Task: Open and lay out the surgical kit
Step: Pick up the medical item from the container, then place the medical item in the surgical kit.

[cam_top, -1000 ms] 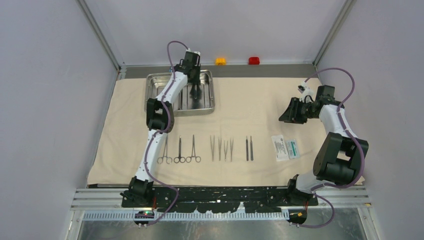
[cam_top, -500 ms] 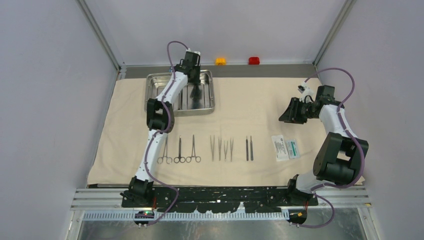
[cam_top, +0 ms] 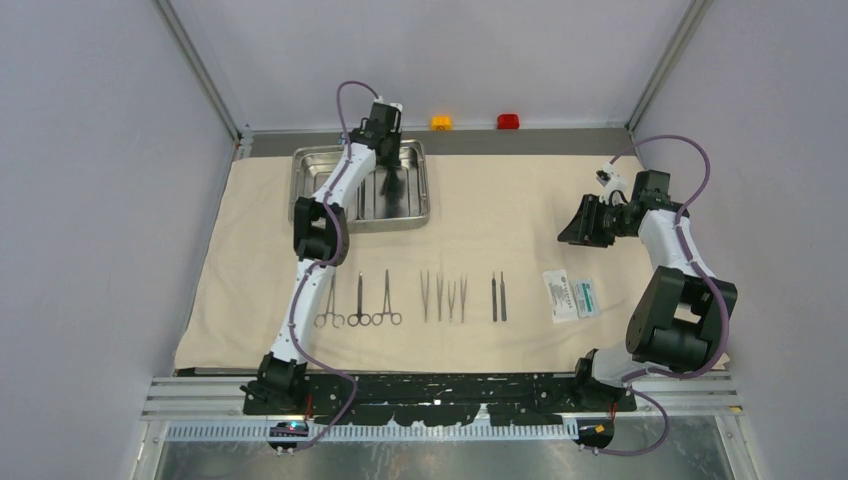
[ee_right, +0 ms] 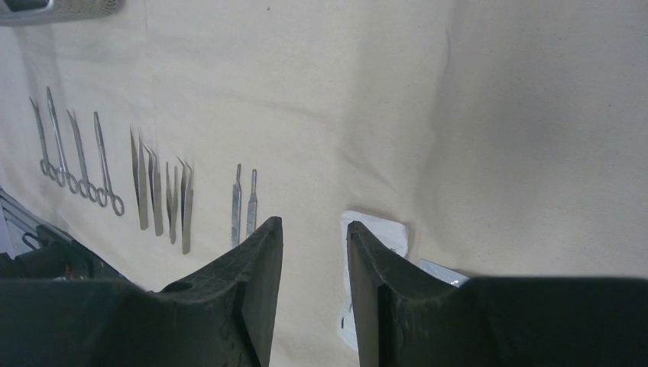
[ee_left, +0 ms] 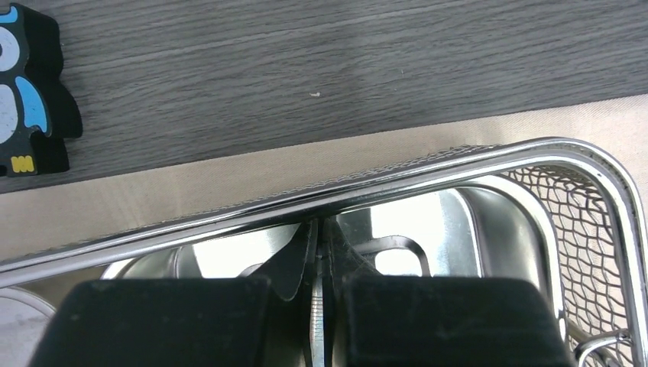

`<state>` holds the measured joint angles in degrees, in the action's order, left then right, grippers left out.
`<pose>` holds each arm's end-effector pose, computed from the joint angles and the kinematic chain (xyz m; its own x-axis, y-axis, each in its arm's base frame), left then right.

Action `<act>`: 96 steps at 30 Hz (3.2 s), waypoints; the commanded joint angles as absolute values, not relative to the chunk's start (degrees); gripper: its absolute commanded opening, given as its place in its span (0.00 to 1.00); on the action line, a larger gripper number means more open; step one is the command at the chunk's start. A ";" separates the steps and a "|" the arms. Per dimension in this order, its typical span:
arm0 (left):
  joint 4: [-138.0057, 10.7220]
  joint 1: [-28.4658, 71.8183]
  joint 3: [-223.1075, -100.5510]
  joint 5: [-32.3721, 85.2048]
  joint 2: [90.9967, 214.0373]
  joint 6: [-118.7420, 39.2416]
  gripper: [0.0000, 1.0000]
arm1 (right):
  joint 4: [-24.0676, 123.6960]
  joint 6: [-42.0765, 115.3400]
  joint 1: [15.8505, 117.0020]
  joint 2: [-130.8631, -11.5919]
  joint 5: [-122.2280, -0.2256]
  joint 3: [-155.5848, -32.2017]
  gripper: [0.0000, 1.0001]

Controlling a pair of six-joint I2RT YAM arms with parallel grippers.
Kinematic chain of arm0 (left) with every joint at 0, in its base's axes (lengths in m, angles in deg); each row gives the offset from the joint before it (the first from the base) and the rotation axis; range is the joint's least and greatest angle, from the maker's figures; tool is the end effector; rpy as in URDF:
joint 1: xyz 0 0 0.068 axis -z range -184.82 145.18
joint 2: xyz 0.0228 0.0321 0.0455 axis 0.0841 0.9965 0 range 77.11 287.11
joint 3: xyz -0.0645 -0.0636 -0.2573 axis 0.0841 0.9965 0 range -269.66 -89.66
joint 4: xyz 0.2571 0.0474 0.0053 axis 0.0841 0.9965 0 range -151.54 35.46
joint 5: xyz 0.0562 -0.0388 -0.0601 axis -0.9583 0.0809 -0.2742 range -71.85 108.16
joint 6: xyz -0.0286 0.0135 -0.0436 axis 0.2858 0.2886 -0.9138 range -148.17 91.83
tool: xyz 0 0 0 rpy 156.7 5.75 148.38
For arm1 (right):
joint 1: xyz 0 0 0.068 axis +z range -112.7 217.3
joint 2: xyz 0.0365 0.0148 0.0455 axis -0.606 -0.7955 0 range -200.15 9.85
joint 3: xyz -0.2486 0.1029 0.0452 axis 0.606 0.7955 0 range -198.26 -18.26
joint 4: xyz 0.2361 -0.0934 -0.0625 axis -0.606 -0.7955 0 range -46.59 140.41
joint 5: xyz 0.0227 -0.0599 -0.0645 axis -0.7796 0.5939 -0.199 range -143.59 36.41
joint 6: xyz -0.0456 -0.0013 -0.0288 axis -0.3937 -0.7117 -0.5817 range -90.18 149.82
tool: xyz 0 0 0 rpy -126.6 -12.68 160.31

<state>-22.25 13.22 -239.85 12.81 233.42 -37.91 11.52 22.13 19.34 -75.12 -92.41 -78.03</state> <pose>0.5607 -0.1792 0.1751 -0.7090 0.0538 -0.7031 0.1281 0.9903 -0.0534 0.2814 -0.0678 0.2349 -0.8453 0.1644 -0.5084 -0.1346 0.8553 0.5004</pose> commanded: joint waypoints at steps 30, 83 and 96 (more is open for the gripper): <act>-21.86 20.97 -220.01 6.26 203.50 -47.64 0.00 | 12.90 22.70 19.47 -69.29 -94.71 -78.00 0.42; -6.17 58.05 -225.63 -1.97 219.47 -93.63 0.00 | 7.69 24.21 11.13 -46.24 -84.25 -70.86 0.44; -6.08 59.15 -225.11 -4.66 220.86 -94.18 0.00 | 7.61 24.10 10.84 -45.56 -85.05 -70.47 0.44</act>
<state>-6.67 58.40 -223.70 -1.79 221.12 -92.81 6.58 25.04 11.19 -46.64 -83.80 -70.31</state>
